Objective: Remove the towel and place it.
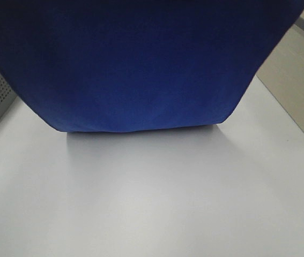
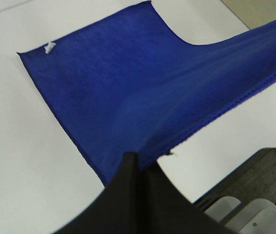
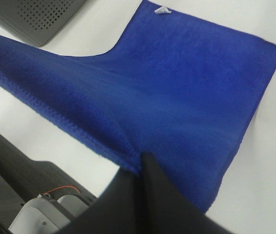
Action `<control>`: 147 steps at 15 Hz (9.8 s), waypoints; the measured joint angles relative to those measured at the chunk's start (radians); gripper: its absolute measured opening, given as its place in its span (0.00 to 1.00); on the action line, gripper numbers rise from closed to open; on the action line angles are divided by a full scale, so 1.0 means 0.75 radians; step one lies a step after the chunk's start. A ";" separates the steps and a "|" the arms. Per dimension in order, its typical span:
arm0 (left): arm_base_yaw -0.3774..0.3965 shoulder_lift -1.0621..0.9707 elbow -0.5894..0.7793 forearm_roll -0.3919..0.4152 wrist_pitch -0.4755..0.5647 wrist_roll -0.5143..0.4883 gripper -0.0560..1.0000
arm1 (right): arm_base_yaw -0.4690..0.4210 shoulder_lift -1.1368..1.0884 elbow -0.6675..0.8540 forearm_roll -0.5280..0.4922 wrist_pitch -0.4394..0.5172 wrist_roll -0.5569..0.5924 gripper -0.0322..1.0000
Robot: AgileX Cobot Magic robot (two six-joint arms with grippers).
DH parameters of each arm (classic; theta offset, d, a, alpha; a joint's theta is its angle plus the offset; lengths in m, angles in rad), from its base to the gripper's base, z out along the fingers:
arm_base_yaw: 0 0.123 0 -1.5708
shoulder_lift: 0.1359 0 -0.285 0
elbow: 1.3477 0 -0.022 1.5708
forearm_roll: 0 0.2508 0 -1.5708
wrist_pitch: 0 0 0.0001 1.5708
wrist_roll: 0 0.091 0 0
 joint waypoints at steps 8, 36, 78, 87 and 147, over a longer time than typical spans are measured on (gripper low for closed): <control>-0.003 -0.123 0.613 -0.172 -0.012 -0.027 0.05 | 0.000 -0.171 0.547 0.093 -0.007 0.029 0.05; -0.003 0.791 1.080 -0.420 -0.269 0.439 0.05 | -0.001 0.832 1.123 0.248 -0.228 -0.221 0.05; 0.112 0.839 -0.156 0.152 -0.183 -0.061 0.69 | -0.248 0.863 -0.371 -0.095 0.005 -0.013 0.85; 0.255 1.344 -0.607 0.145 -0.217 -0.060 0.69 | -0.248 1.401 -0.871 -0.035 0.005 -0.093 0.84; 0.075 1.857 -0.999 -0.108 -0.431 0.147 0.11 | -0.171 1.883 -1.144 0.040 -0.347 -0.224 0.05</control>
